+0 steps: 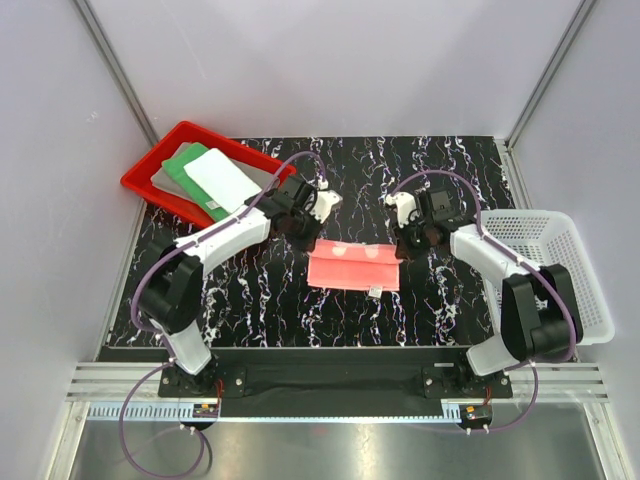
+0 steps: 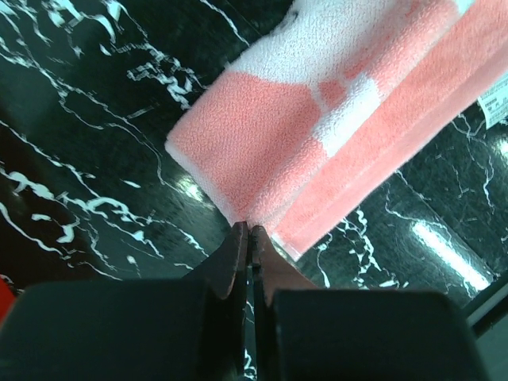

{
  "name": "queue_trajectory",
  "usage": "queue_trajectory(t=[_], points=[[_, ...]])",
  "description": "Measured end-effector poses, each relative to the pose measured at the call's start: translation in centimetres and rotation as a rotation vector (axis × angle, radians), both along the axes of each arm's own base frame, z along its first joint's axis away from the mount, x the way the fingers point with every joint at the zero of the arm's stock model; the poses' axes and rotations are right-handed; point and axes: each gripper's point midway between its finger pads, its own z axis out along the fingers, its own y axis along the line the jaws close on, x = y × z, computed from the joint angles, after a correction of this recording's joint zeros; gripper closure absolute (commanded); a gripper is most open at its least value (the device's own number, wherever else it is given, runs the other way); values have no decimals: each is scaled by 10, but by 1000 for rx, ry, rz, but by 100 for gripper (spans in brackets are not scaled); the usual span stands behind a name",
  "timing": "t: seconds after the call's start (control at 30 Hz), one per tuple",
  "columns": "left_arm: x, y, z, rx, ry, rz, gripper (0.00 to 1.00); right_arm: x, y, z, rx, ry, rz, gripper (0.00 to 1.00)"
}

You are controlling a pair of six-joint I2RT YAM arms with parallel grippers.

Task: Fold and stack the towels
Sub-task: Fold the towel

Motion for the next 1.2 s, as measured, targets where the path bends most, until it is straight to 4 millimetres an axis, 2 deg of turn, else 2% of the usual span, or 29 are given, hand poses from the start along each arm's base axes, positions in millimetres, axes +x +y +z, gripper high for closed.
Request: queue_trajectory(t=[0.2, 0.37, 0.47, 0.53, 0.6, 0.63, 0.7, 0.77, 0.93, 1.0, 1.07, 1.17, 1.2], points=[[-17, 6, -10, 19, 33, 7, 100, -22, 1, 6, -1, 30, -10, 99], [-30, 9, -19, 21, 67, 16, 100, -38, 0, 1, -23, 89, 2, 99], [-35, 8, -21, 20, 82, 18, 100, -46, 0, 0, -29, 102, 10, 95], [-35, 7, -21, 20, 84, 18, 95, -50, 1, 4, -24, 95, 16, 87], [-37, 8, -21, 22, 89, 20, 81, -52, 3, 10, -10, 79, 28, 83], [-37, 8, -22, 24, 92, 19, 76, -52, 4, 12, -5, 74, 31, 78], [-41, 11, -23, 33, 110, 25, 73, -54, 5, 15, -1, 72, 44, 75], [-46, 13, -24, 43, 130, 25, 67, -60, 6, 16, 7, 82, 57, 65], [-57, 20, -26, 72, 180, 29, 65, -74, 14, 31, 60, 94, 105, 61], [-57, 20, -22, 71, 184, 36, 60, -74, 16, 40, 75, 91, 105, 61], [-52, 16, -15, 56, 179, 56, 60, -67, 19, 50, 90, 82, 81, 62], [-40, 6, 0, 15, 156, 104, 60, -48, 23, 59, 103, 112, -39, 65], [-37, 4, 1, 2, 150, 127, 56, -41, 24, 60, 104, 126, -85, 67]])
